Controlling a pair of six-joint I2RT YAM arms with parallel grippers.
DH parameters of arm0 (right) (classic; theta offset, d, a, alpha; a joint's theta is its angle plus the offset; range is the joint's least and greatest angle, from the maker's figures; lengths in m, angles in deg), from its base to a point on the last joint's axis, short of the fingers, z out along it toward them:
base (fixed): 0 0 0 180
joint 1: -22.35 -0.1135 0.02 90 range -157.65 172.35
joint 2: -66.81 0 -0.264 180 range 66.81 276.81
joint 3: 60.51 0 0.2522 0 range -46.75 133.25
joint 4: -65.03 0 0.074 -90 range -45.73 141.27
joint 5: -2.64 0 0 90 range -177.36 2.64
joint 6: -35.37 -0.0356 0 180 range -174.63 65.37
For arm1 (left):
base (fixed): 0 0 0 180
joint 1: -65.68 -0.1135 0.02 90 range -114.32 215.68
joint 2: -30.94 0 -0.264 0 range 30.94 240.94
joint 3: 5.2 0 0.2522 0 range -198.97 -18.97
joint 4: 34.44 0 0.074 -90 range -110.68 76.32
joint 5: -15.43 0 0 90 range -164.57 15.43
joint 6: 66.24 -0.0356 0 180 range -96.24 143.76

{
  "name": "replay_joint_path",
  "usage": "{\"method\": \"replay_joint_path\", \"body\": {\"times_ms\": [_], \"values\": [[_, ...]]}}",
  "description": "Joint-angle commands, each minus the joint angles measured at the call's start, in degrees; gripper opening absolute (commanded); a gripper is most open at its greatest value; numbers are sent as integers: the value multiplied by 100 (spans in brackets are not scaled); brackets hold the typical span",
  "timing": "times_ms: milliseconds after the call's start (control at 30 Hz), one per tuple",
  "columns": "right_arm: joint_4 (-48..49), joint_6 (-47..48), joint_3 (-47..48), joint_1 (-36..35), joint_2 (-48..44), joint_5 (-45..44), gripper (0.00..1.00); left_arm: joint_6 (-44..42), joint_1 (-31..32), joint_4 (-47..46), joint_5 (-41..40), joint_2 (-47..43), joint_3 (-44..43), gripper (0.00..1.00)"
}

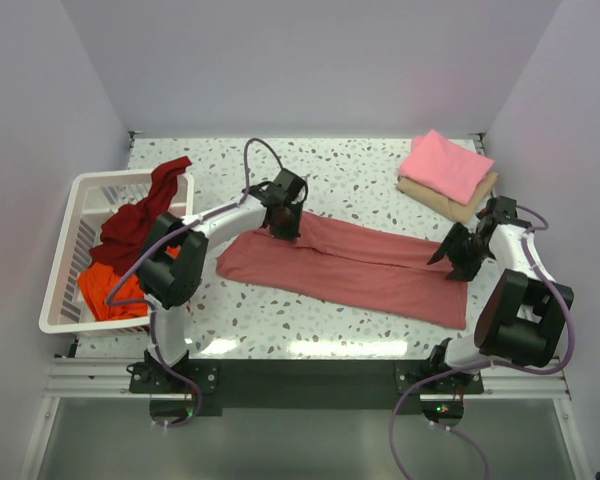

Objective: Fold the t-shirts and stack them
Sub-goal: Fold the tshirt

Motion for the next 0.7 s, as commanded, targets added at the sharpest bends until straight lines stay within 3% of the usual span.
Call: {"method": "replay_joint_path", "body": {"times_ms": [0, 533, 633, 667], "values": [[49, 66, 17, 18, 12, 171, 61, 426, -2, 134, 361, -693, 264, 0], [84, 74, -45, -52, 117, 242, 61, 558, 445, 539, 1247, -1590, 1485, 1], [76, 66, -45, -69, 126, 259, 61, 567, 463, 424, 1310, -1828, 1557, 25], [67, 74, -36, -78, 144, 259, 61, 567, 437, 450, 1128, -1881, 1522, 45]]}}
